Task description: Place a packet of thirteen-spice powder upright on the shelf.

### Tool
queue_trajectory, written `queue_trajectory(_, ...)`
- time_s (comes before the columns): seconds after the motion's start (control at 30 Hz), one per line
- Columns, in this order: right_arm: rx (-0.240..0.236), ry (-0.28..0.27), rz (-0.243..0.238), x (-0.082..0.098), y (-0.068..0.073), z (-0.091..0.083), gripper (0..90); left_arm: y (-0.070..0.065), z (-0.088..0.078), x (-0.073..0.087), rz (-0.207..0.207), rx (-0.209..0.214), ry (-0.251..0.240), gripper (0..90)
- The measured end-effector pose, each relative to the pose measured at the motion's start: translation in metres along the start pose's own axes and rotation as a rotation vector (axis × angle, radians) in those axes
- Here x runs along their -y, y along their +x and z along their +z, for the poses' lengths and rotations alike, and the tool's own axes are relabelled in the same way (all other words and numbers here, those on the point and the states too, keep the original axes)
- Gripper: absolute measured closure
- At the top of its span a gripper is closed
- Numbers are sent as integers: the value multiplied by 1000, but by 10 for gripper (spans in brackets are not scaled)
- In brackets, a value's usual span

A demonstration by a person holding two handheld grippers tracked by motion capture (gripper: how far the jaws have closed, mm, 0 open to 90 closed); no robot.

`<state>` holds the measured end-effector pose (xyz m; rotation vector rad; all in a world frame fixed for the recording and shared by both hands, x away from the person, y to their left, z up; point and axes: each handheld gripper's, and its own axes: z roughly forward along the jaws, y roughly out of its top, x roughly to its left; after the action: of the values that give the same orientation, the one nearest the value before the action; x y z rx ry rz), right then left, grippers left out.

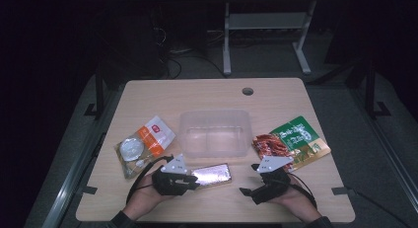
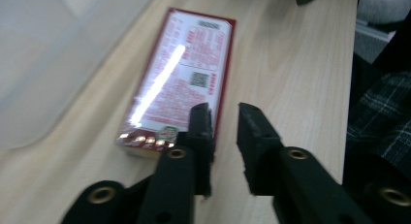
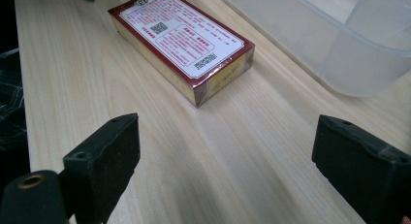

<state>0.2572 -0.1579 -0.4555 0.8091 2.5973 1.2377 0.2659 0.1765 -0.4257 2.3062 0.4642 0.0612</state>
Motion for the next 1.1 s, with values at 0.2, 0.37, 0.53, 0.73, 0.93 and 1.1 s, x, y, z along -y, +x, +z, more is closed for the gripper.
queue_trajectory(0.2,4,1,1,0,0,1,98,15,-1,7,20,38,-28,390)
queue_trajectory(0.37,14,12,-4,0,-1,2,99,19,7,9,50,24,-11,257)
queue_trajectory(0.53,17,21,4,0,-1,2,100,23,19,5,44,33,4,219)
queue_trajectory(0.73,14,22,7,0,-1,2,101,29,26,6,46,30,2,198)
queue_trajectory(0.93,14,18,3,1,-2,2,101,28,32,7,63,28,28,213)
queue_trajectory(1.1,13,18,4,1,-2,2,102,25,41,9,72,25,57,248)
